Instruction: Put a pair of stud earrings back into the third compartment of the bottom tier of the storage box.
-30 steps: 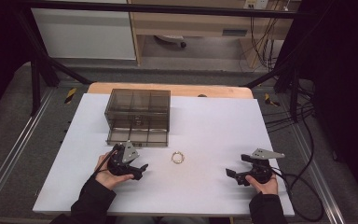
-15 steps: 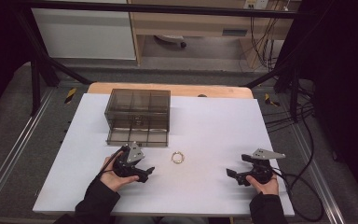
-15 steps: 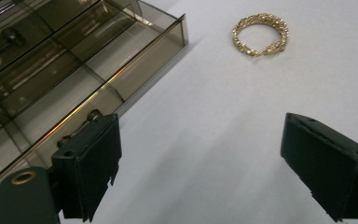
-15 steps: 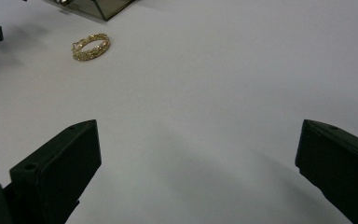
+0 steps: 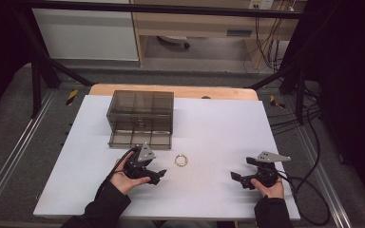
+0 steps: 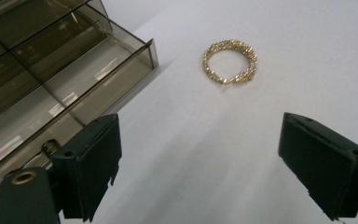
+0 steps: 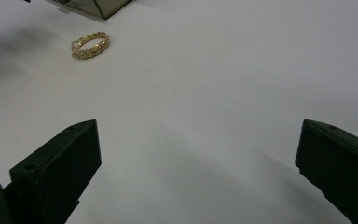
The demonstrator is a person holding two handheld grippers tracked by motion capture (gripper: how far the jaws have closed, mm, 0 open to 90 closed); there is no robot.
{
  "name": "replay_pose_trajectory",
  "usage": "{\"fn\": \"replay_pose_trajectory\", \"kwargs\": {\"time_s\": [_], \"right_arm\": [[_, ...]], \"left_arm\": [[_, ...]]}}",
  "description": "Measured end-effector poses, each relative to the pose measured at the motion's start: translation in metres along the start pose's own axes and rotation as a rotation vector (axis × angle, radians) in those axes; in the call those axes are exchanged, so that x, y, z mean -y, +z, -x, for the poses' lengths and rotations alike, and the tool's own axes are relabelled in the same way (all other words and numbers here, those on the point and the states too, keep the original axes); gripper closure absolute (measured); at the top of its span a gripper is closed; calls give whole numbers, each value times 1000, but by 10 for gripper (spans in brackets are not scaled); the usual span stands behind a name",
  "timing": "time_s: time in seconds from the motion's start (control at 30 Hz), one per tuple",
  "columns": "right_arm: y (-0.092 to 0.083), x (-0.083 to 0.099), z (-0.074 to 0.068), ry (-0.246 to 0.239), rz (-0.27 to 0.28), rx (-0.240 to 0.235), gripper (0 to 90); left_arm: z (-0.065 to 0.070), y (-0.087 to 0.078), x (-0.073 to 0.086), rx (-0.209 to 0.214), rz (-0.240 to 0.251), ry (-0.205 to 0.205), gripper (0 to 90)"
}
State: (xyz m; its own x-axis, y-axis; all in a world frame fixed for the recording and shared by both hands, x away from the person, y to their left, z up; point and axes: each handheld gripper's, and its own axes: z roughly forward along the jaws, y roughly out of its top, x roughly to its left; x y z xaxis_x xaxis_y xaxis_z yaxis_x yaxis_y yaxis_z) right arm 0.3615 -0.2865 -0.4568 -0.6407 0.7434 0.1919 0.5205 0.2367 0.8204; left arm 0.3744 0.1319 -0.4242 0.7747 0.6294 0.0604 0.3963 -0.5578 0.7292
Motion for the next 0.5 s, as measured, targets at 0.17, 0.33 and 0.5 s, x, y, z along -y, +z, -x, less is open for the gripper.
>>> {"fn": "replay_pose_trajectory", "kwargs": {"time_s": [0.17, 0.33, 0.5], "right_arm": [[0, 0, 0, -1, 0, -1, 8], [0, 0, 0, -2, -1, 0, 8], [1, 0, 0, -3, -1, 0, 8]], "left_arm": [[2, 5, -8, 20, -21, -15, 130], [4, 11, -15, 26, -32, -24, 142], [7, 17, -22, 41, -38, -25, 166]]}}
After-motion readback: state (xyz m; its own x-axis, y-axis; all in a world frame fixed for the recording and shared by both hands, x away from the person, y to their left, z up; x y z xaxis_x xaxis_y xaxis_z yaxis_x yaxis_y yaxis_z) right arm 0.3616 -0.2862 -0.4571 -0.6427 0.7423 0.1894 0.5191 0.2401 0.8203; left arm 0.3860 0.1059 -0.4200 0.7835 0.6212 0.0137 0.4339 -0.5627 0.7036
